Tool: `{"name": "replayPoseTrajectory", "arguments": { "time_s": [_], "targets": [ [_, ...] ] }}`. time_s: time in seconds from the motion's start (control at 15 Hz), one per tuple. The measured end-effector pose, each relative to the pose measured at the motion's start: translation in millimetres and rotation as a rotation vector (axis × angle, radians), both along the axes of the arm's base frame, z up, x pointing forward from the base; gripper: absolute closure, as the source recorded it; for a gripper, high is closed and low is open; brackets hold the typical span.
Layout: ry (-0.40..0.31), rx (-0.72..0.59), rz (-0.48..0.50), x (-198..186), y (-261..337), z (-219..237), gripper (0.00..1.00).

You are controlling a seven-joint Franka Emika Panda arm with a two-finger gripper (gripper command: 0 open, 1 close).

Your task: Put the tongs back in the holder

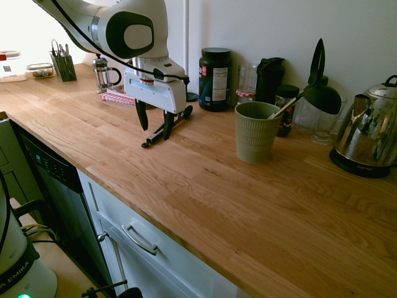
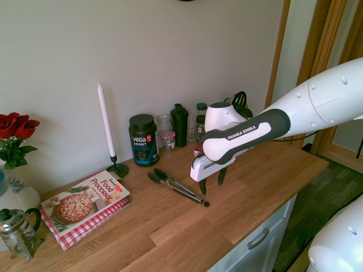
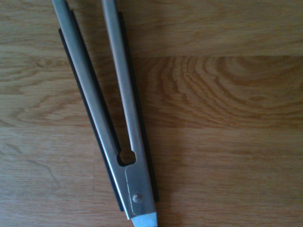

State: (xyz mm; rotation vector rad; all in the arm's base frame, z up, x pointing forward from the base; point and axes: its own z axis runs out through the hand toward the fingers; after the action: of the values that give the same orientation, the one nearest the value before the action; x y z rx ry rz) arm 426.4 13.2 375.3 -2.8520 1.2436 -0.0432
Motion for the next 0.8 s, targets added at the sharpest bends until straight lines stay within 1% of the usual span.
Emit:
{"name": "replayPoseTrajectory", "arguments": {
  "time_s": [0.2,0.33,0.4,0.53,0.67,0.8],
  "targets": [
    [-0.008,-0.004,0.012,2,1,1,0.0],
    [-0.051,-0.029,0.059,16,12,18,0.0],
    [-0.075,-0.045,0.092,28,24,29,0.0],
    [-0.098,-0.064,0.15,55,53,44,0.0],
    [-0.11,-0.074,0.209,81,87,45,0.0],
    [-0.119,-0.099,0.246,108,117,40,0.0]
  ]
}}
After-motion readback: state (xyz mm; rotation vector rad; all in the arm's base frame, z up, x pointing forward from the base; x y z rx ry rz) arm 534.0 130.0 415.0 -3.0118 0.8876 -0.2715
